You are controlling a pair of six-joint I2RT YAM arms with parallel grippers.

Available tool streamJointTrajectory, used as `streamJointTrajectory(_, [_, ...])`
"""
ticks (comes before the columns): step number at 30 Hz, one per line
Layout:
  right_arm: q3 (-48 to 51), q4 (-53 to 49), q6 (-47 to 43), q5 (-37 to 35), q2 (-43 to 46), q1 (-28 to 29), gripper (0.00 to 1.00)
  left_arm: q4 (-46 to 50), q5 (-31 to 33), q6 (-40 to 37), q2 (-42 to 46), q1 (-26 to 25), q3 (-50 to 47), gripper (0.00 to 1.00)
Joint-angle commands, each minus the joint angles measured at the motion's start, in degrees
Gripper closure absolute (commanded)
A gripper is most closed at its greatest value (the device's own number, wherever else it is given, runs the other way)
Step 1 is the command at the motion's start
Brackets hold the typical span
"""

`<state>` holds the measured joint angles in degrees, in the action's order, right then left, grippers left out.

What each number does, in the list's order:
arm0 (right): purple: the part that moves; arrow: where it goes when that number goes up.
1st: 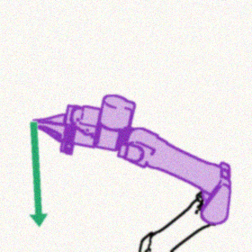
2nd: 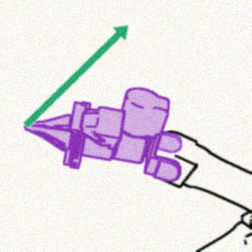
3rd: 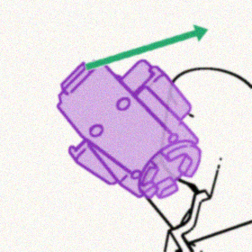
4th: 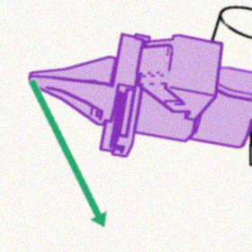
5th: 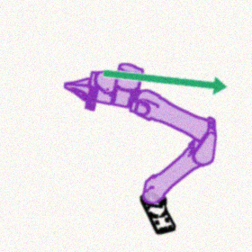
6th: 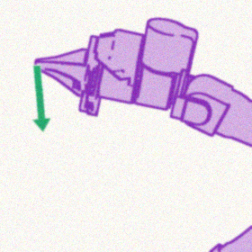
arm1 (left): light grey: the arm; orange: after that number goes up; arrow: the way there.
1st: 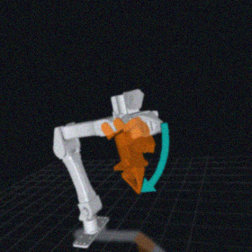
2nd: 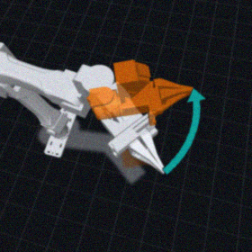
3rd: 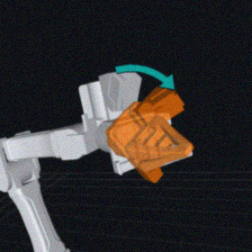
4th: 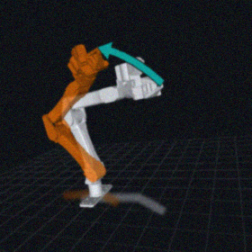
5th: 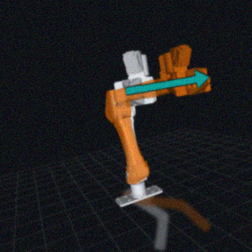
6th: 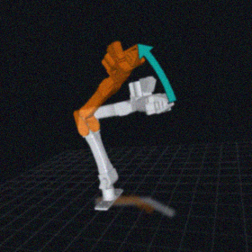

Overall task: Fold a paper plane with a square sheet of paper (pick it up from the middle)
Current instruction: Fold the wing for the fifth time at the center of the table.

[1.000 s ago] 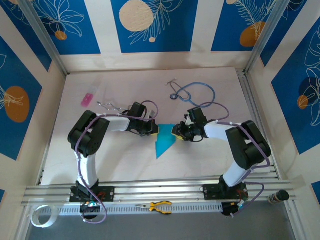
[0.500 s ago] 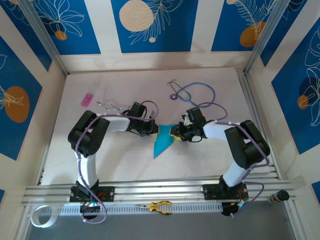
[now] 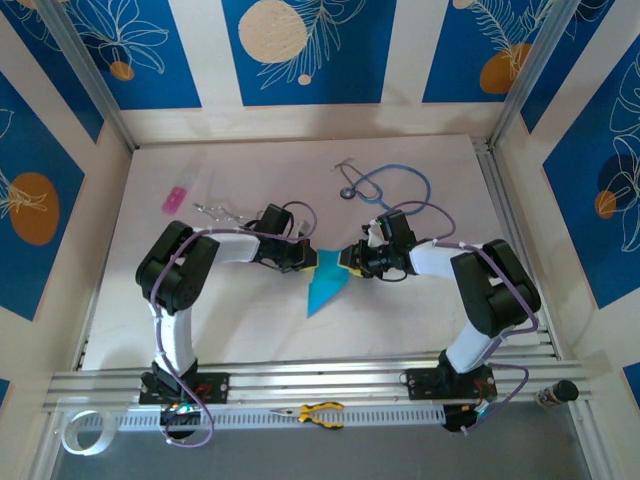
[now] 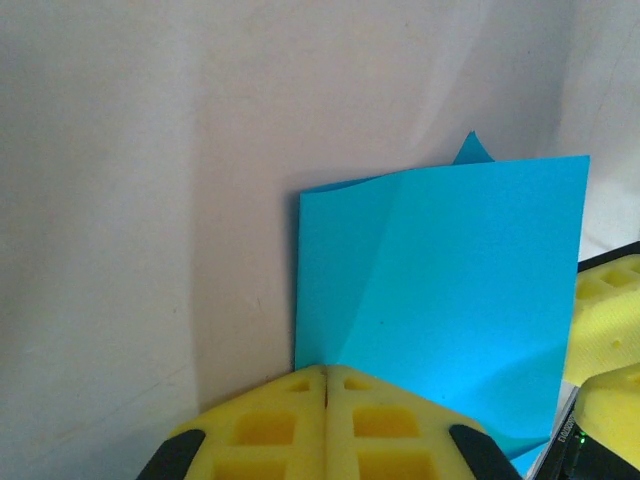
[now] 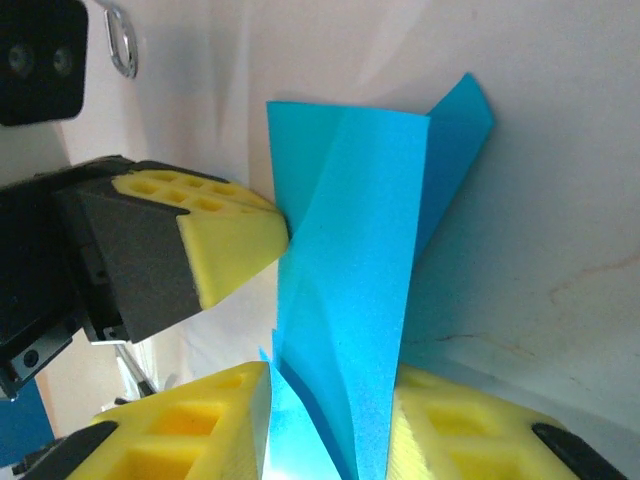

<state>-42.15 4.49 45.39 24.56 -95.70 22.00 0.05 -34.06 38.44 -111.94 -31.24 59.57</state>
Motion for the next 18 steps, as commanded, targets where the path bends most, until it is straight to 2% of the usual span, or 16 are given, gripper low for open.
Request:
streamJointTrajectory(1, [-1.75,0.34,-1.81,3.75,-2.21,-0.78,0.68,2.23,0.63,-1.0,-1.35,0.17,-0.33,1.0])
streamJointTrajectory(7, [-2.33,0.88,-1.58,4.72,-3.98,-1.51,0.73,1.63,0.47,-1.0,-0.55,0.14,-0.54,1.0])
streamJointTrajectory(12, [-2.29,1.14,-1.4,5.36,-4.58,-1.86,0.82,0.42,-0.44,-0.77,0.47,0.15,-0.88,0.99])
streamJointTrajectory(15, [-1.94,1.26,-0.84,4.95,-4.61,-1.95,0.87,-1.43,-1.48,-0.31,2.79,0.14,-1.5,0.93])
streamJointTrajectory(18, [-1.35,1.4,0.83,3.58,-4.73,-1.96,0.9,-2.55,-1.33,-0.09,6.37,0.2,-2.36,0.81])
